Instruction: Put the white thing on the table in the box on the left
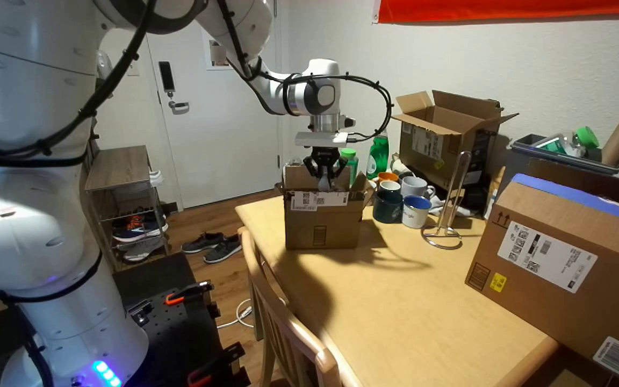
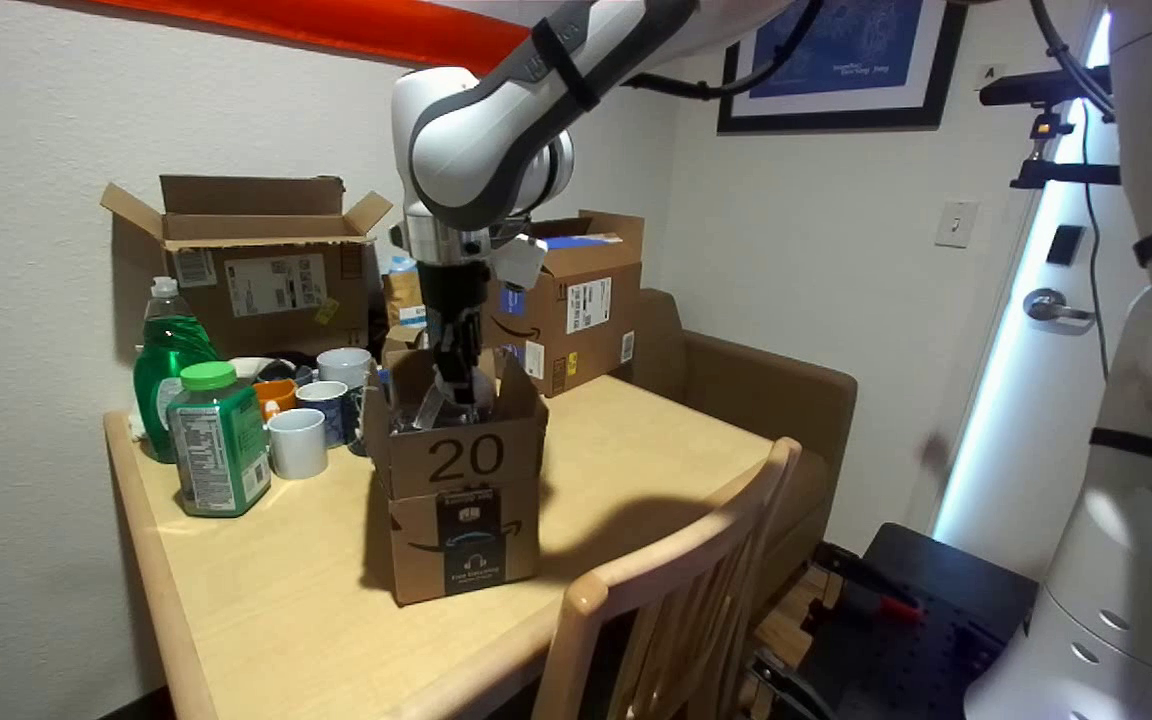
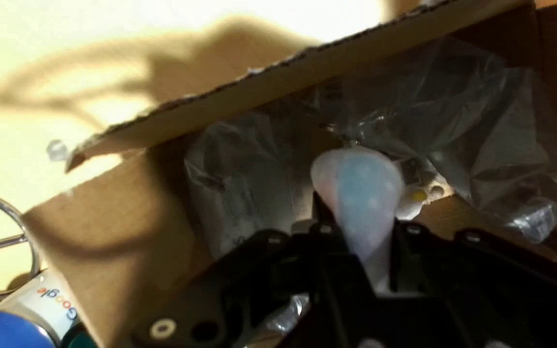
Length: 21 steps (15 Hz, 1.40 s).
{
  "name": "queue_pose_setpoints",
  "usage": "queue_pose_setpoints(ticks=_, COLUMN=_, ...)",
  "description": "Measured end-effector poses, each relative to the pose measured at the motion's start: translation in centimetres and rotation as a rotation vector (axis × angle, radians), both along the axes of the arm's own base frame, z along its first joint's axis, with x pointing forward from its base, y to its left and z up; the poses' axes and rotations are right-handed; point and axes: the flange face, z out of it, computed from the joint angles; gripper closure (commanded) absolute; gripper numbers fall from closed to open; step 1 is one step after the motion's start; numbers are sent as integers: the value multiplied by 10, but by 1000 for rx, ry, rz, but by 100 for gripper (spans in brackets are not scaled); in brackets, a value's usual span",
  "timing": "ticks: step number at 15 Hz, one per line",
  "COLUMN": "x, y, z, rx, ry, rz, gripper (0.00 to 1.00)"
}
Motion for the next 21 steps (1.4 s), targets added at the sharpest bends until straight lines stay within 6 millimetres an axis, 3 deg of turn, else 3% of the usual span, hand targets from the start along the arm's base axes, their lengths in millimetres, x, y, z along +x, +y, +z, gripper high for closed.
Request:
queue_pose_setpoints(ticks=6, x=-19, y=-12, z=-33, rx=-3, ry=43, rz=-10, gripper=95)
queue_pose_setpoints(ticks=7, x=-21, y=-11, z=-36, rx=-4, ry=50, rz=-7, gripper=55)
queue_pose_setpoints(ticks=9, x=-25, y=-7, z=-40, rx=-6, ry=59, rz=0, gripper=49)
queue_pose_setpoints(ticks=15, x=-27, y=-2, z=-38, rx=-6, ry=56, rz=7, gripper=4)
queue_pose_setpoints(ticks=18, x=-28, y=-4, z=-21, rx=-5, ry=28, rz=-4, gripper=0)
queue_pose_setpoints(ticks=21, x=-38, y=-7, z=11, rx=-5, ry=-18, rz=-22, gripper=0)
